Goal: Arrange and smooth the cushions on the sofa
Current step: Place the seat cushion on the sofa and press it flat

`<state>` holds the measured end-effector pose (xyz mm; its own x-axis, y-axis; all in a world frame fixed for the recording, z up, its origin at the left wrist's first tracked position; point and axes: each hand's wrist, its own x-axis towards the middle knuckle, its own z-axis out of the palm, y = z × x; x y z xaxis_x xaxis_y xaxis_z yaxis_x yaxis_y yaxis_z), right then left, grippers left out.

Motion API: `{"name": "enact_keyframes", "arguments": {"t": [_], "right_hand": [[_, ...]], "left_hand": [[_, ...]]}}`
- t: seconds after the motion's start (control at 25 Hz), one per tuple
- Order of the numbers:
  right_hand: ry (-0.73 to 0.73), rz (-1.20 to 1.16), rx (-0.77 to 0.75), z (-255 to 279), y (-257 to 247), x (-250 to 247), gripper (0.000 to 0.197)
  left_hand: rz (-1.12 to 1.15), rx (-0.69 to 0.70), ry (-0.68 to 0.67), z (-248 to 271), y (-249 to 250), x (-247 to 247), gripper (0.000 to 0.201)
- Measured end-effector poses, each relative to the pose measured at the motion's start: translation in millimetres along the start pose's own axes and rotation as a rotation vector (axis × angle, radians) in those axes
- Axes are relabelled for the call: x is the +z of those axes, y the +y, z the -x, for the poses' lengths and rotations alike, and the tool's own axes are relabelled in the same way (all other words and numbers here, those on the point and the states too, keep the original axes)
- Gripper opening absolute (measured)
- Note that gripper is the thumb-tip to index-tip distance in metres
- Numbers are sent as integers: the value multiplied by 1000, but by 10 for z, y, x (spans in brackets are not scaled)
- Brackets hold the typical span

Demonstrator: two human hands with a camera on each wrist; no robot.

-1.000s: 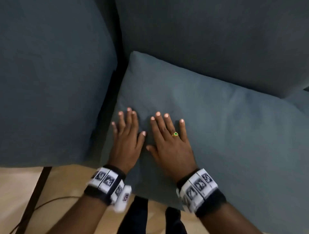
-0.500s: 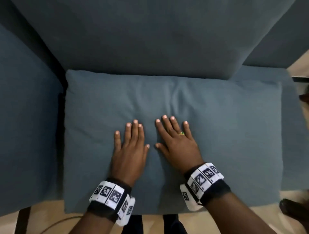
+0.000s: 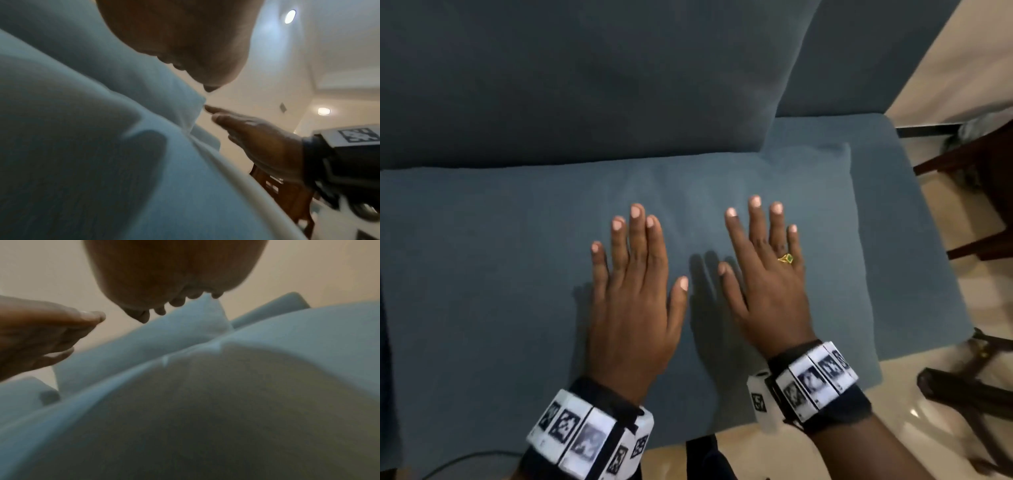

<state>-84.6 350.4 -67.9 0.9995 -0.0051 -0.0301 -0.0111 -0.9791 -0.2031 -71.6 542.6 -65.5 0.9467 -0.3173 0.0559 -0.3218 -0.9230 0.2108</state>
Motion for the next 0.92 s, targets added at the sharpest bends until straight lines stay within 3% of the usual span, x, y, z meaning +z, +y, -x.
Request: {"name": "enact_keyframes", "arguments": {"t": [0.12,0.24,0.28,0.4,0.48,0.56,0.68,0.72,0.84,0.92], "right_hand": [[-161,4,-16,164,399,74,72],[42,-163,102,178,856,-25,67],[47,-160,134,184,992,-23,67],[-154,-79,103,264,1298,110,73],[-48,-282,143,248,1462,23,72],[80,-335,216,305,1683,-6,70],[-130,-196,220,410,1921,128,80],[-123,-234,216,459,1988,138,82],[104,-350,266,529,2206,123,74],[-33,-338,286,630,2254,253,73]], "left_hand": [[-116,59,-243,38,328,240,79],[-109,152,-159,-134,669,333,78],[-108,193,-160,-175,792,367,78],[-168,203,-298,-273,1084,504,85],[-135,216,-238,-433,1270,475,86],[-93,280,-164,-531,1458,483,81],[-164,322,-297,-547,1661,691,83],[-156,313,-324,-534,1717,723,85],[-47,301,-228,-586,1977,705,81],[-103,323,-265,-554,2154,738,80]]}}
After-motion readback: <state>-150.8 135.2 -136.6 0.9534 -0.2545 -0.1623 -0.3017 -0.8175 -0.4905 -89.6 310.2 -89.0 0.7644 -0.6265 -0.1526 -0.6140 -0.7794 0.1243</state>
